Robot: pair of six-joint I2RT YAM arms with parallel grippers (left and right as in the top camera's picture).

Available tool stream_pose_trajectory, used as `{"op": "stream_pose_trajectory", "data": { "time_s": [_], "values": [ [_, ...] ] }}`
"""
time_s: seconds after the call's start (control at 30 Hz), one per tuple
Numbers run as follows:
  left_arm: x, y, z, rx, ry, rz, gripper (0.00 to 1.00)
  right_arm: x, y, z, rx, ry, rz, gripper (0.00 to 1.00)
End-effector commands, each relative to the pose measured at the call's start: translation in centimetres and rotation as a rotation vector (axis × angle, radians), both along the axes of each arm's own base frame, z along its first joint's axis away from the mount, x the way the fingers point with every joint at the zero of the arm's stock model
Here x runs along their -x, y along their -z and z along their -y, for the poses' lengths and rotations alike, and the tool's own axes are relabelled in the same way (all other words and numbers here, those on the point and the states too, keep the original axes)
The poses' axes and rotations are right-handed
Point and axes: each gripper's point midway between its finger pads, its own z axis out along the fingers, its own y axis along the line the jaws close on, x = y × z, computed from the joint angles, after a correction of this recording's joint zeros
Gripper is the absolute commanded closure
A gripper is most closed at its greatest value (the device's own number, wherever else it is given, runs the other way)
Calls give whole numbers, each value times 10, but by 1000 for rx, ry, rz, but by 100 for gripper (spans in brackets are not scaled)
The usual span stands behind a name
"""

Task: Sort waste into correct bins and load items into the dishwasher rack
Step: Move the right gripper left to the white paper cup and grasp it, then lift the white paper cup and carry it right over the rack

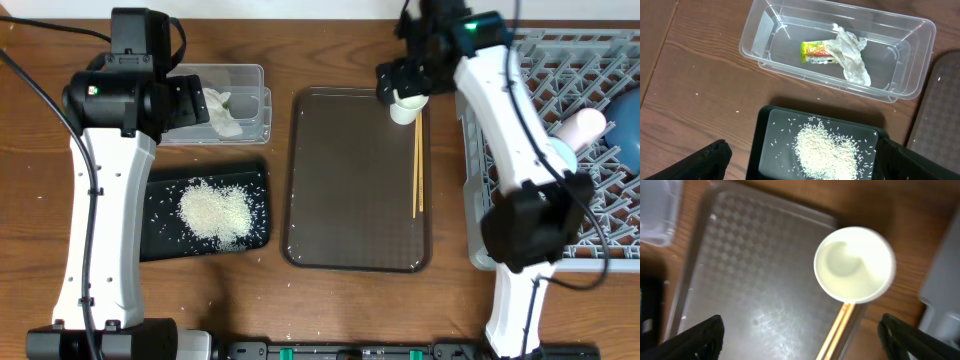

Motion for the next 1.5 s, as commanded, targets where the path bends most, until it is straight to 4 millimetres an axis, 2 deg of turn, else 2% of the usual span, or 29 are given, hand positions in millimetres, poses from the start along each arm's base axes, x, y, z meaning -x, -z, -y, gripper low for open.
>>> {"op": "stream_pose_trajectory", "data": {
  "time_s": [0.0, 0.1, 0.2, 0.3, 0.37, 0.43, 0.53, 0.6, 0.77, 0.9, 1.13, 1.33, 1.47],
  "values": [
    [2, -2, -3, -12, -1, 1, 4, -3, 27, -17, 25, -49, -28, 7],
    [2, -2, -3, -12, -1, 1, 4, -7, 48, -19, 70, -48, -39, 15],
    [2, -2, -3, -12, -1, 1, 4, -9, 62, -18, 132, -38, -39, 19],
    [2, -2, -3, -12, -1, 1, 4, -10, 68, -17, 181, -39, -32, 21],
    [2, -2, -3, -12, -1, 1, 4, -10, 70, -16, 204, -40, -29, 28],
    [2, -2, -3, -12, -1, 1, 4, -9, 70, -17, 206, -42, -29, 39],
    [2, -2, -3, -12, -1, 1, 4, -9, 70, -18, 203, -34, -30, 65],
    [2, -2, -3, -12, -1, 1, 4, -8, 71, -19, 202, -35, -35, 72],
    [2, -2, -3, -12, -1, 1, 4, -1, 79, -18, 211, -38, -61, 73],
    [2, -2, -3, -12, -1, 1, 4, 1, 89, -16, 223, -37, -73, 67],
    [2, -2, -3, -12, -1, 1, 4, 1, 97, 0, 303, -10, -66, 67],
    [2, -2, -3, -12, -1, 1, 4, 2, 96, -2, 296, 9, -68, 93],
    [2, -2, -3, -12, -1, 1, 4, 6, 86, -10, 254, 29, -70, 99]
  ]
}}
